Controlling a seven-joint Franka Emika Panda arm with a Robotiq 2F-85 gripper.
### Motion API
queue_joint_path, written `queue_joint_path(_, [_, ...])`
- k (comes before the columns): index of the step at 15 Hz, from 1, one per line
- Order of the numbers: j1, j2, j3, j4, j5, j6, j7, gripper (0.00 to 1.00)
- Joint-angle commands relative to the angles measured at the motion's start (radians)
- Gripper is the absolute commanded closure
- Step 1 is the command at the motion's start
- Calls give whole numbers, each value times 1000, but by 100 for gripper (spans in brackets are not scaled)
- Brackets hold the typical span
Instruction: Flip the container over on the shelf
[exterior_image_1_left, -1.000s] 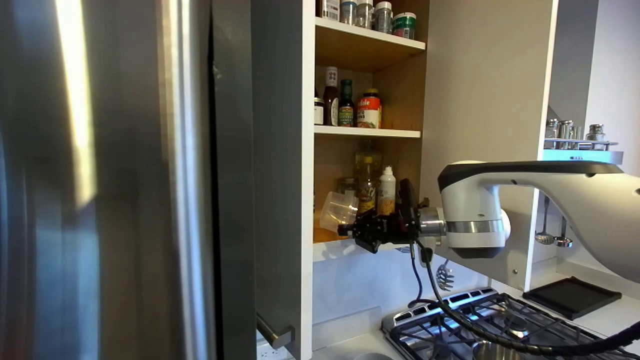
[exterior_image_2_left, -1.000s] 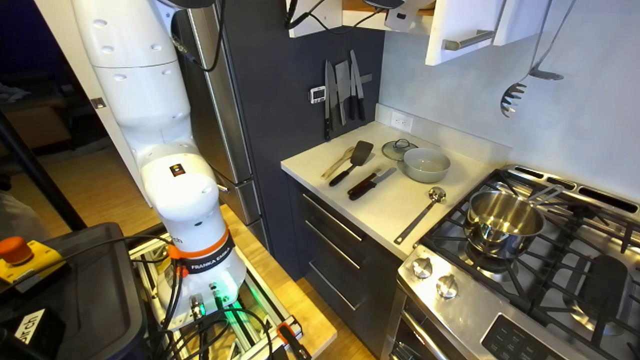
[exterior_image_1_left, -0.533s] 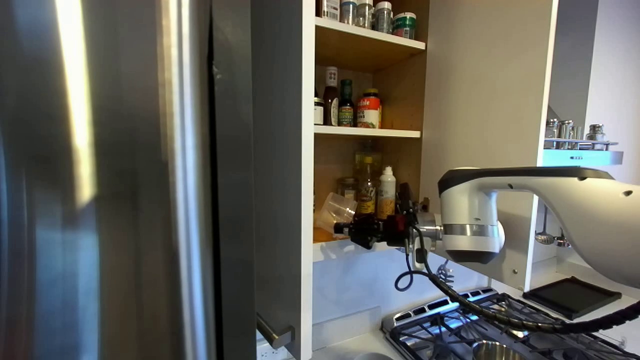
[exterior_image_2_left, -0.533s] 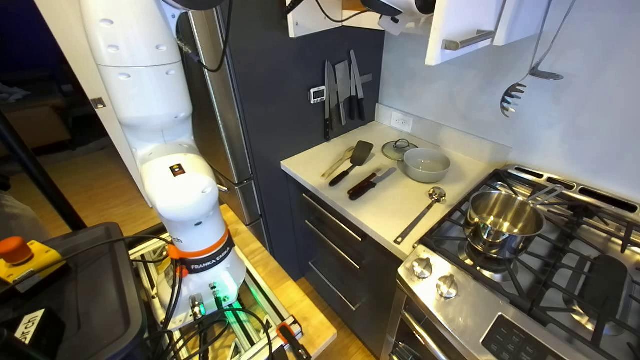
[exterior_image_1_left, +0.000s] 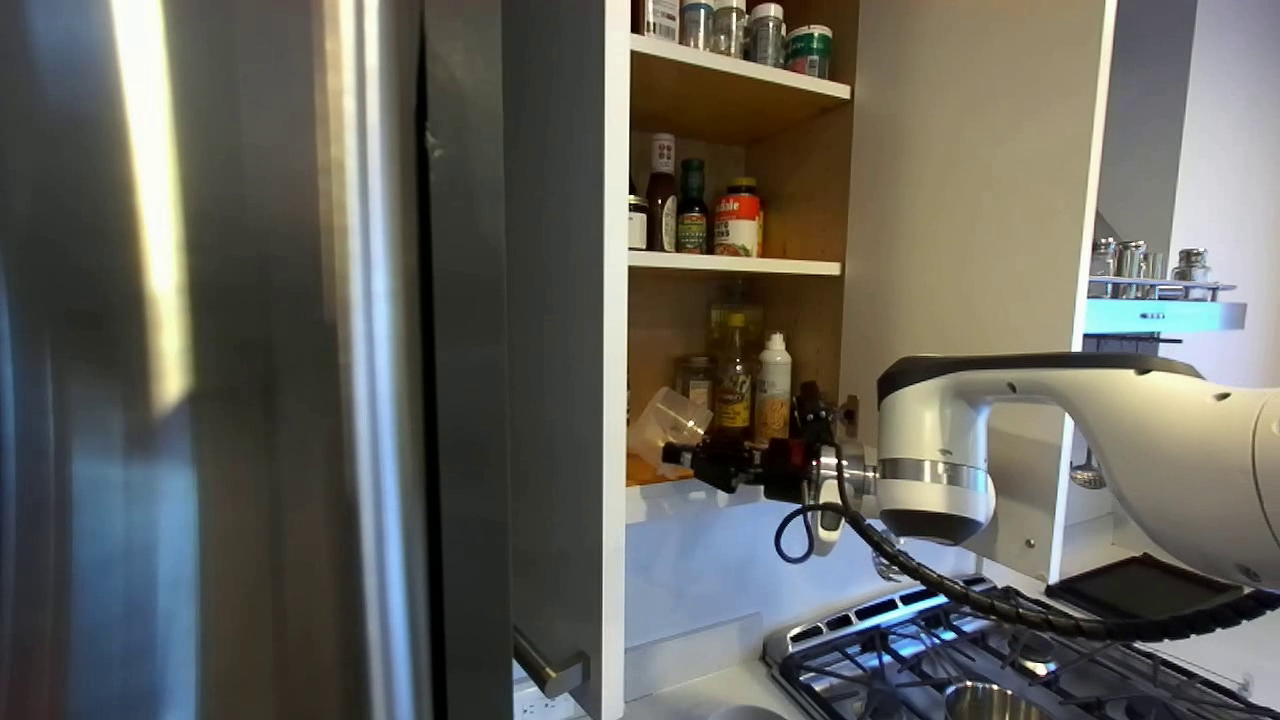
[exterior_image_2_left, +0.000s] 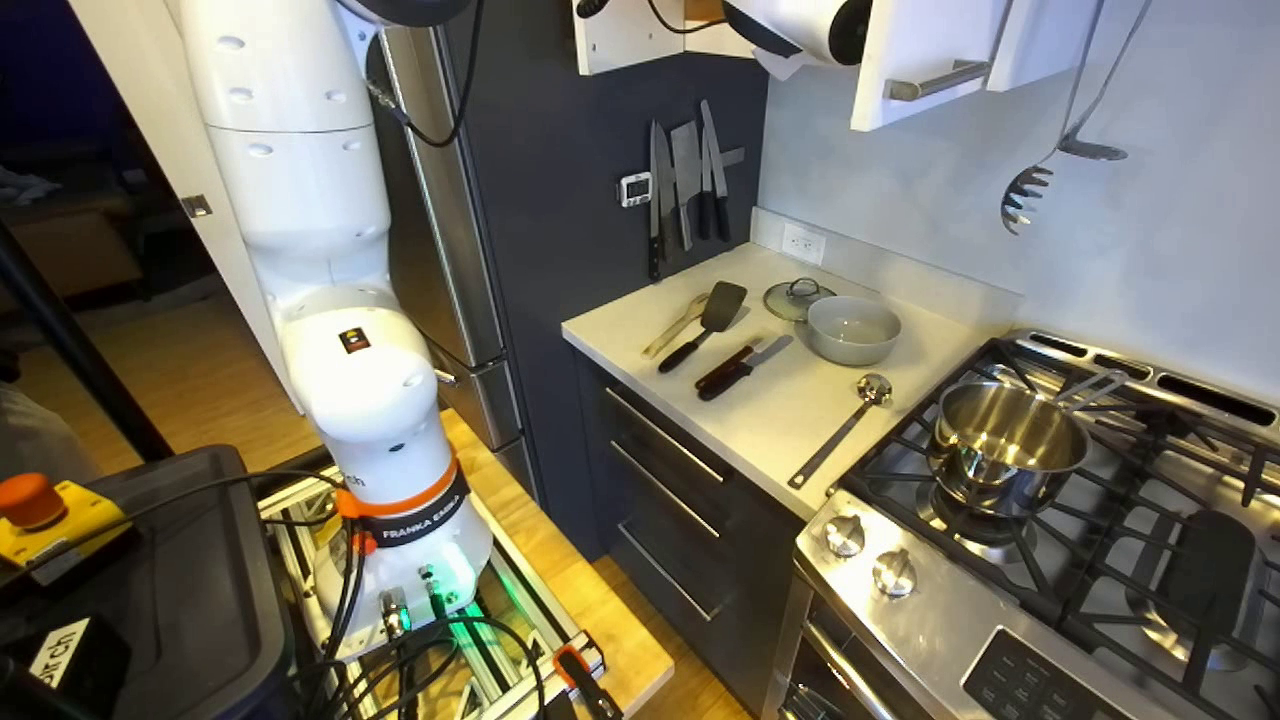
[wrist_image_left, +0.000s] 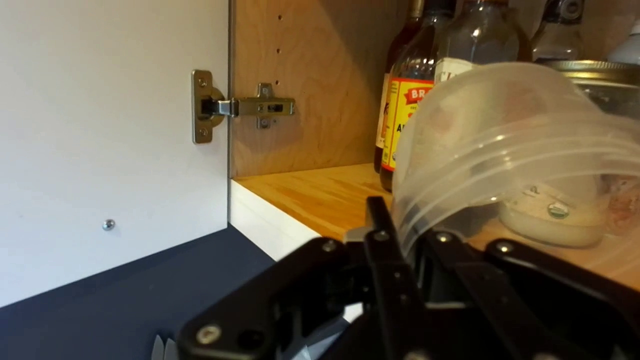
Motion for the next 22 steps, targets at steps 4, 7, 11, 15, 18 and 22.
queue_joint_path(4, [-36, 54, -2, 0, 158, -166, 32, 98])
queue_joint_path(7, [-44, 79, 0, -1, 194, -213, 48, 98])
queue_joint_path(11, [-48, 101, 3, -3, 227, -249, 58, 98])
queue_joint_path(15, [-51, 119, 5, -6, 273, -277, 66, 98])
queue_joint_path(18, [-50, 130, 7, -6, 287, -283, 87, 98])
queue_joint_path(22, [-47, 135, 6, -5, 284, -283, 93, 98])
